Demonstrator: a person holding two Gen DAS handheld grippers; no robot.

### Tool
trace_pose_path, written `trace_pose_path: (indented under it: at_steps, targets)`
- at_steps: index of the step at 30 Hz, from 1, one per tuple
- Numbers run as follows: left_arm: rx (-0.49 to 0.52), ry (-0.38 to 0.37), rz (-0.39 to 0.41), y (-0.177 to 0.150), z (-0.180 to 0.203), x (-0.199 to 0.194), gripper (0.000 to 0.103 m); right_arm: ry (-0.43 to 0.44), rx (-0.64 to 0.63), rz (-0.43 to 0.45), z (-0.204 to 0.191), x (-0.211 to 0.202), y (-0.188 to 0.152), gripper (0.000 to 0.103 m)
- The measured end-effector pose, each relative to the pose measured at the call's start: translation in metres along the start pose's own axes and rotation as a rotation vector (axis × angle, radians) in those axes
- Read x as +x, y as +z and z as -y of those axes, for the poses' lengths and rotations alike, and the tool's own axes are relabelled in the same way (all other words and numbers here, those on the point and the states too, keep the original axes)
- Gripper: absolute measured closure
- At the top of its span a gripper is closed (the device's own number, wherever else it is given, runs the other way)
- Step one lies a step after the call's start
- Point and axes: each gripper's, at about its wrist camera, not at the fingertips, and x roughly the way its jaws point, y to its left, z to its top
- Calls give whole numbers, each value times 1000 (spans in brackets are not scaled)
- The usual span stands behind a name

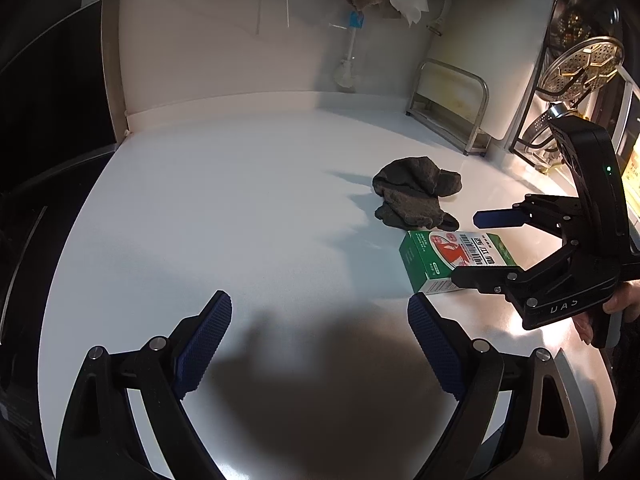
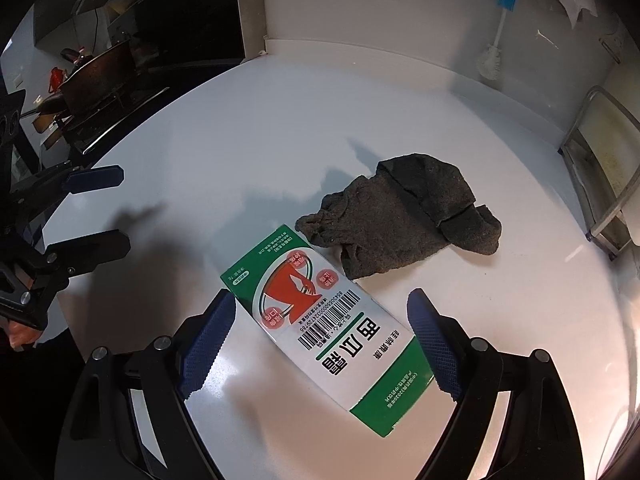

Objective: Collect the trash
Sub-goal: 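Move both open tools back toward the green carton on the counter, then close the right tool on the green carton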

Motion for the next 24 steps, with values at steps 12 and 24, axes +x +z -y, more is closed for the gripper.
trace_pose_path:
  at_steps: [12, 24]
  targets:
    - [-9, 1, -8, 2, -3, 7, 15, 26, -101, -77, -5, 13, 3, 19]
    - [-13, 5, -6, 2, -3, 8, 15, 8, -89, -65, -17, 25, -1, 22]
